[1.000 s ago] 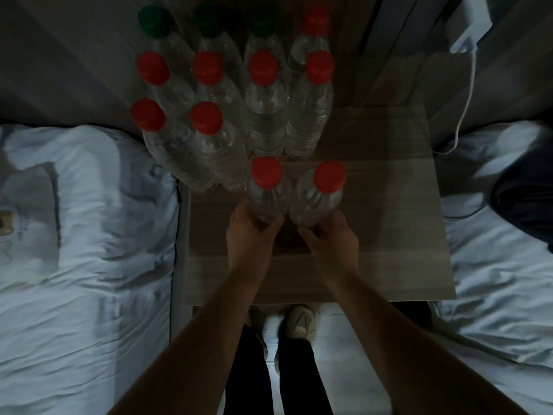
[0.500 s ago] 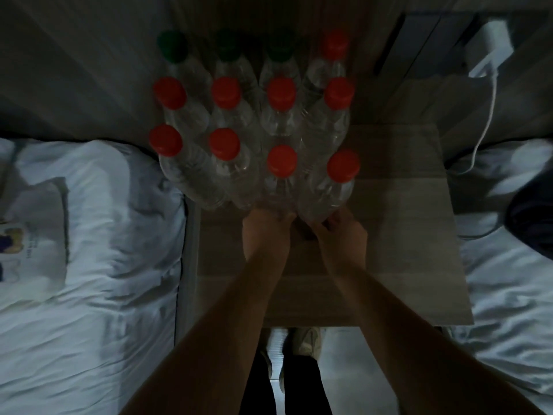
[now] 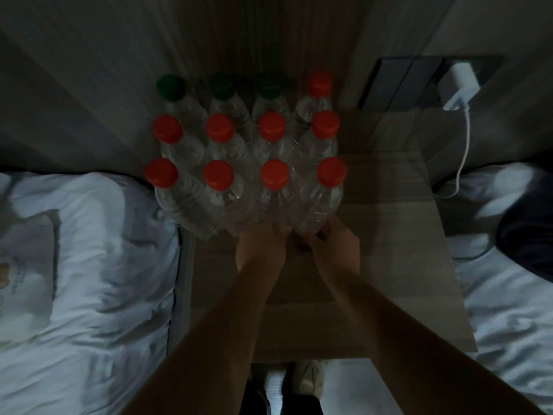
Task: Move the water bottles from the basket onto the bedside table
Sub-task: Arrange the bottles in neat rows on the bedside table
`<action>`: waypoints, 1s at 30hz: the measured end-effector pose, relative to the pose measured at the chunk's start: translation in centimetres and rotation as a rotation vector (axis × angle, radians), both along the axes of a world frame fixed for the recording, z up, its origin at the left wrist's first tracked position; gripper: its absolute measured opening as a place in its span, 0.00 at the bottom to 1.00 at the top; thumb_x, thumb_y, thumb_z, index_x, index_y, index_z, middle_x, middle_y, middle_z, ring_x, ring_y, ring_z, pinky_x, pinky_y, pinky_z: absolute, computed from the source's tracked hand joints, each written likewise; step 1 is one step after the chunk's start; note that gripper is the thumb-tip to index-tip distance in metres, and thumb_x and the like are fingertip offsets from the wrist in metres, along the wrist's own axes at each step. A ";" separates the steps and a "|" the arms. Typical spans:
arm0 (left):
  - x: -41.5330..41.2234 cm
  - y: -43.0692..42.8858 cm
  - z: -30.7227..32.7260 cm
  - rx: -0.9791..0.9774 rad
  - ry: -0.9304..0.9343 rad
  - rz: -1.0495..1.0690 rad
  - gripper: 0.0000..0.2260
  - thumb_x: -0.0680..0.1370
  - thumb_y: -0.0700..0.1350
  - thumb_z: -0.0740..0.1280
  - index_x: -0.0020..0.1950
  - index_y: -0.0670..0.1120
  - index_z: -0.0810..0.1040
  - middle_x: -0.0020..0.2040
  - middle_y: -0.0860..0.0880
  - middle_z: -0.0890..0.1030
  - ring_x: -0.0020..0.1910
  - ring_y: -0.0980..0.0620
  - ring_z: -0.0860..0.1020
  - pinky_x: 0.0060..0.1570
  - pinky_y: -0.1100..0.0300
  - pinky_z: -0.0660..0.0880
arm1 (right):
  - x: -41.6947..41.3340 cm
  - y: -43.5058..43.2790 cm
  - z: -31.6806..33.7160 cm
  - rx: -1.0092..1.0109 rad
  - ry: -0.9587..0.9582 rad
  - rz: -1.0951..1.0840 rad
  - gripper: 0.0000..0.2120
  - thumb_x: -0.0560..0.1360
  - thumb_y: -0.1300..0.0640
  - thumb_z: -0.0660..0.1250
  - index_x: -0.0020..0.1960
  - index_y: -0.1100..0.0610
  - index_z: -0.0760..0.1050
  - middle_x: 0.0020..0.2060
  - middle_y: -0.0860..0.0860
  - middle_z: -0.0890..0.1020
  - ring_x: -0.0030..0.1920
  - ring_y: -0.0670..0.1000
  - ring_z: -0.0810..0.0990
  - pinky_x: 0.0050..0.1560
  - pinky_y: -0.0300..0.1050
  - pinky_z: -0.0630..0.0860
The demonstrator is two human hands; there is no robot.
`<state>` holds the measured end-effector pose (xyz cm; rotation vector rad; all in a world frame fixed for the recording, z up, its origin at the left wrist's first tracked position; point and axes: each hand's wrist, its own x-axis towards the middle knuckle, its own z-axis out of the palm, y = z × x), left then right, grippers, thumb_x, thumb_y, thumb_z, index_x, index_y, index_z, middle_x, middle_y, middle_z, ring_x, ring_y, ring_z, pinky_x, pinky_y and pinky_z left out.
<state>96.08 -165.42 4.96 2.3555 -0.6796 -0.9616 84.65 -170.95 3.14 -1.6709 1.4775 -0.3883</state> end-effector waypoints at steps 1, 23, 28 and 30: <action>0.0 0.1 -0.2 -0.014 0.012 -0.001 0.14 0.77 0.53 0.64 0.59 0.48 0.77 0.58 0.45 0.79 0.58 0.42 0.76 0.58 0.45 0.75 | 0.0 0.0 -0.1 -0.001 0.003 0.005 0.16 0.73 0.45 0.69 0.58 0.49 0.75 0.49 0.47 0.84 0.51 0.49 0.81 0.49 0.48 0.79; 4.3 5.6 -0.1 -0.484 -0.006 0.397 0.49 0.64 0.53 0.78 0.75 0.55 0.49 0.74 0.54 0.61 0.68 0.61 0.64 0.54 0.73 0.61 | 5.0 4.0 0.5 0.014 -0.421 -0.284 0.56 0.58 0.50 0.82 0.75 0.43 0.49 0.72 0.40 0.61 0.72 0.41 0.62 0.67 0.36 0.64; 4.9 5.2 -0.8 -0.449 0.025 0.386 0.46 0.65 0.54 0.77 0.75 0.54 0.52 0.72 0.57 0.65 0.63 0.66 0.66 0.49 0.78 0.61 | 5.3 3.8 0.2 0.015 -0.403 -0.295 0.55 0.59 0.51 0.82 0.75 0.44 0.49 0.73 0.43 0.62 0.72 0.42 0.64 0.72 0.46 0.65; 5.1 5.3 -1.2 -0.425 0.034 0.377 0.46 0.64 0.57 0.76 0.74 0.54 0.53 0.71 0.58 0.67 0.64 0.64 0.68 0.54 0.73 0.65 | 5.3 3.6 0.0 0.022 -0.403 -0.303 0.55 0.59 0.52 0.82 0.75 0.45 0.49 0.73 0.45 0.63 0.72 0.43 0.64 0.72 0.47 0.65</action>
